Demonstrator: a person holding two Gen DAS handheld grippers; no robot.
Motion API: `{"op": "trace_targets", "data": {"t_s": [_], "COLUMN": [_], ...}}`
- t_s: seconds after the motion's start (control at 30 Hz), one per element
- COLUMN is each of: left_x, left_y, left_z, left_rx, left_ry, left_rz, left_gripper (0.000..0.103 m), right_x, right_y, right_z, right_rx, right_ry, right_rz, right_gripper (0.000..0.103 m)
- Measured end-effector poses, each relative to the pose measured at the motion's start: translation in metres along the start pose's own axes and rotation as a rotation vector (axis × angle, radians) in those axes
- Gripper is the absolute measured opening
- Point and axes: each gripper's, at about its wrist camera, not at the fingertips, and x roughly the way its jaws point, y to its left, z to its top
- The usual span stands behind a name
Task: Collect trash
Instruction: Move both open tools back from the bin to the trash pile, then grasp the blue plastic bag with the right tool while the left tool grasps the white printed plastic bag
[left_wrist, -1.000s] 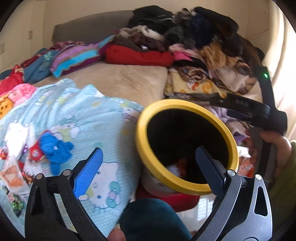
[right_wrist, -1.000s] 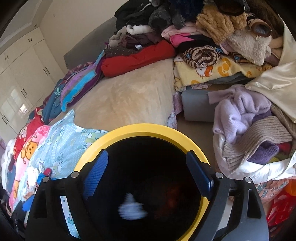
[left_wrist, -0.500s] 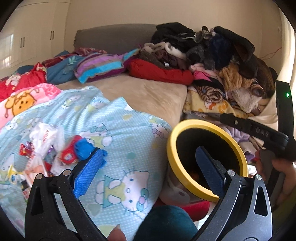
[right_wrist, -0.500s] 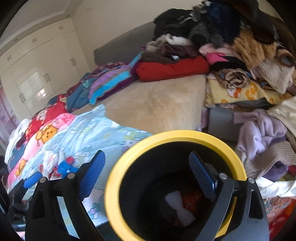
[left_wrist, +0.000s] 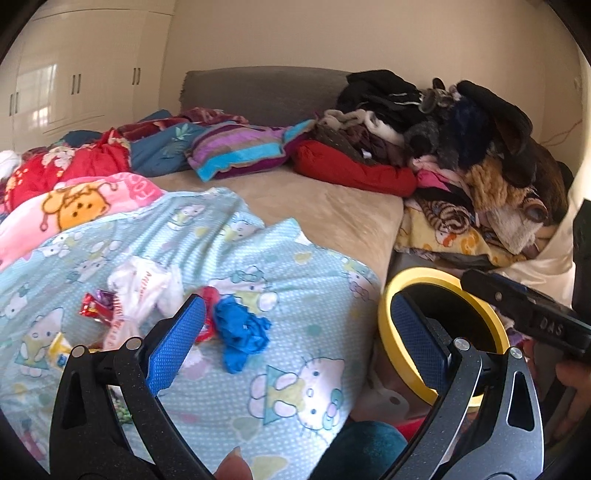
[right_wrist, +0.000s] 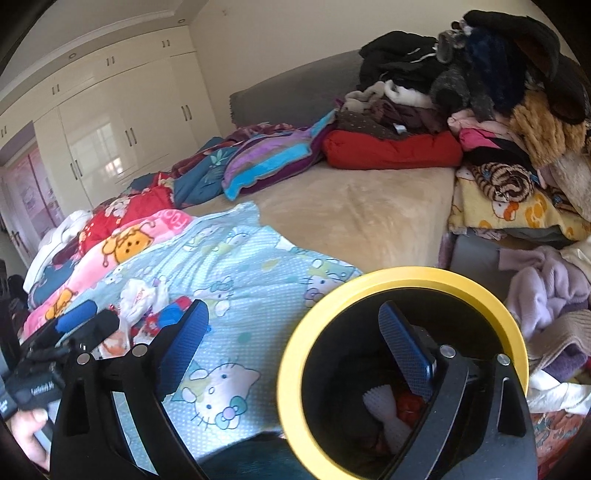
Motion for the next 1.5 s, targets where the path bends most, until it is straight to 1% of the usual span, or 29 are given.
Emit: {"op": "trace_targets", "data": {"t_s": [0.5, 0.83, 1.3, 1.5], "left_x": [-0.012, -0.015, -0.019, -0.013], "left_y": [0.048, 0.082, 0.121, 0.131], "left_z": [0.004, -0.001, -0.011, -0.020], "left_rx": [-0.073, -0.128, -0.198, -0.218], "left_ry": [-0.029, -0.019, 0.008, 0.046], "left_rz": [0.085, 0.140, 0.203, 0.184], "left_gripper": [0.092, 0.092, 0.092, 0.092], "right_x": [0.021, 0.043, 0.093, 0.127], "right_y": [0.049, 0.081, 0.124, 0.134], "right_z": [-0.010, -0.013, -0.020, -0.025], "right_rx": [-0.093, -0.157, -0.252, -0.275], "right_ry": [0.036, 0.077, 0.158, 0.240], "right_rz": [0.054, 0.093, 0.151, 0.179], "right_gripper": [0.092, 0.092, 0.092, 0.092]}}
